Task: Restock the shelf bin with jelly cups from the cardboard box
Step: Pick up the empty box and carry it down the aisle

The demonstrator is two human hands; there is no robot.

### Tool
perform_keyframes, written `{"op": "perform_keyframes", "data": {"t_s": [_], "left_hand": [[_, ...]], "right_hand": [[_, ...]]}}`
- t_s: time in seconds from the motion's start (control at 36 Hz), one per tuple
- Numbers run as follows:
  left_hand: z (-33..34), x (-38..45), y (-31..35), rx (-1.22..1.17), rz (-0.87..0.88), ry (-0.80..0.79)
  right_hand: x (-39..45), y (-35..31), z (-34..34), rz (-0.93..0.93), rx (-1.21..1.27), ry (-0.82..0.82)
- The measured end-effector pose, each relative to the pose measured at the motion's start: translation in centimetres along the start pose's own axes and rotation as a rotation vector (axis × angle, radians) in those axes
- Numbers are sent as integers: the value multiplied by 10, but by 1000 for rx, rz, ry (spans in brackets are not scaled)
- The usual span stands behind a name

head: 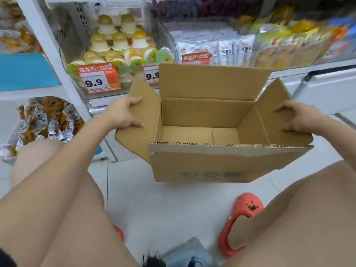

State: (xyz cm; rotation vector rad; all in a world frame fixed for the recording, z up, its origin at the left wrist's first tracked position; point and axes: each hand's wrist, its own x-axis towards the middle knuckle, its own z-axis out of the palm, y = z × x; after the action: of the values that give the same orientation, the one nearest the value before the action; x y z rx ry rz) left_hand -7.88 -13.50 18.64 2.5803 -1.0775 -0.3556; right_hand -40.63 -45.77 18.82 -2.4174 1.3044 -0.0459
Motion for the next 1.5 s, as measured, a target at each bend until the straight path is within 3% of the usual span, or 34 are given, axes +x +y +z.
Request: {"op": "perform_keyframes", "data": {"t_s": [0.31, 0.47, 0.67, 0.92, 1.19, 1.36, 1.5], "left_hand": [[-8, 50, 168, 239, 292, -73], [7, 86, 240, 348, 414, -233], [24, 122, 301, 368, 520, -273], [80, 134, 347, 194, 766, -248], [156, 160, 399, 113, 778, -347], [226, 217, 468, 169, 775, -410], [270, 271, 521, 194, 747, -550]], "right_hand": [[-34, 119, -61, 157, 96, 113], [-51, 162, -63, 260, 150, 149], [-80, 199, -60, 381, 257, 209], [-134, 243, -42, 575, 323, 375], [-149, 299, -26, 685, 382, 401], [-90, 369, -16, 762, 416, 289], [-31, 424, -5, 829, 454, 225]]}}
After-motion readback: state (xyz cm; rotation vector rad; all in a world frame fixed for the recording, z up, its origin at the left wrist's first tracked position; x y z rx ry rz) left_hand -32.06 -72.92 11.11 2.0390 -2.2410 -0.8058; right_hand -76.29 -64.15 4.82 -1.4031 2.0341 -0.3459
